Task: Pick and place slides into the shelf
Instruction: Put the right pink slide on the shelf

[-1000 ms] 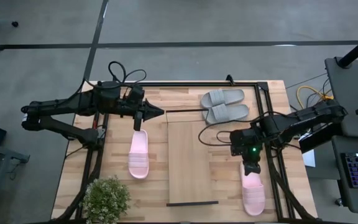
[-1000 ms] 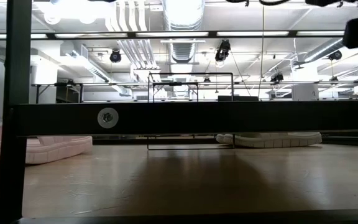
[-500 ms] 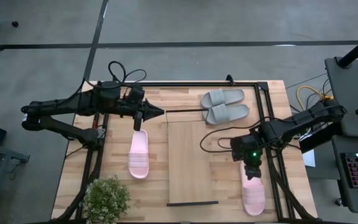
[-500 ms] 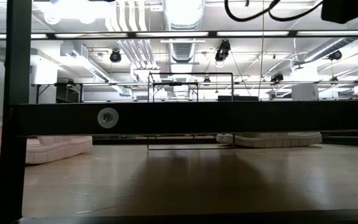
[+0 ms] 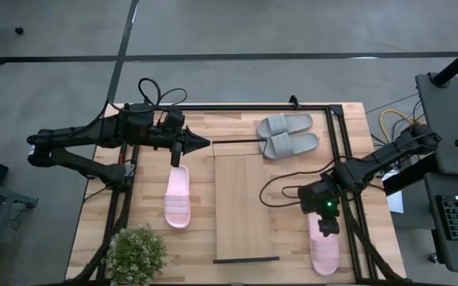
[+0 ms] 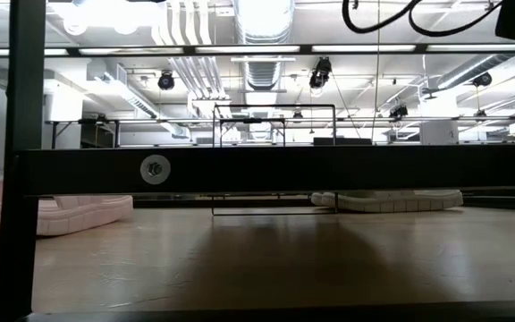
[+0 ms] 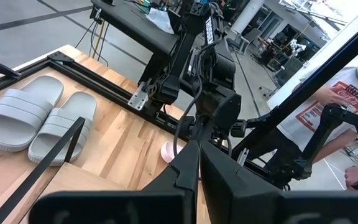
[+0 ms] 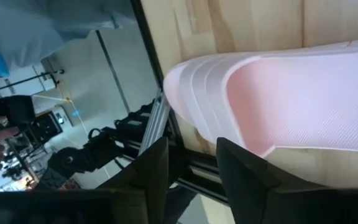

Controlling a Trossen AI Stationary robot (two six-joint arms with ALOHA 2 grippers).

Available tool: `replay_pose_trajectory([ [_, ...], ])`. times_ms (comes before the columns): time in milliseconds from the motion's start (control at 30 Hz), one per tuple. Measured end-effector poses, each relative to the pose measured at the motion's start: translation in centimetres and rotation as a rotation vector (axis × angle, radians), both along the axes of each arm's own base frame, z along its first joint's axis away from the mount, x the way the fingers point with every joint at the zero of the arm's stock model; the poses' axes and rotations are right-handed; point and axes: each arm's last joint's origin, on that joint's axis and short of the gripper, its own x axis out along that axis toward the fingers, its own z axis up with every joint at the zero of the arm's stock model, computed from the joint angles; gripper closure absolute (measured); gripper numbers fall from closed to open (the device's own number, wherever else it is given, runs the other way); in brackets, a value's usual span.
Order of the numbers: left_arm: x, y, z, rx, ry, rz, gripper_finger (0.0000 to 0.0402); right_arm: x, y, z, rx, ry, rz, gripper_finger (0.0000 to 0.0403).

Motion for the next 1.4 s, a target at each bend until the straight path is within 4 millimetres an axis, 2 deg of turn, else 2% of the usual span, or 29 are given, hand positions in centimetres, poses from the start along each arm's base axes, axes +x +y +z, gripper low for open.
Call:
replay_pose_trajectory([
  [400, 0.0, 0.0, 0.1, -0.002, -0.001, -0.009, 0.0402, 0.4, 0.5, -2.6, -0.067, 0.044, 0.047, 0.0262],
  [733, 0.0, -0.1, 0.1, -0.005, -0.003, -0.023, 0.0402, 0.5, 1.0, -4.2, 0.016, 0.030, 0.020, 0.0263],
  [1067, 0.0, -0.1, 0.1, -0.005, -0.004, -0.025, 0.0402, 0.1, 2.0, -4.6, 0.047, 0.026, 0.031, 0.0264],
  [1400, 0.0, -0.1, 0.0, -0.007, 0.000, -0.026, 0.0402, 0.1, 1.9, -5.0, 0.011, 0.009, 0.016, 0.0264],
])
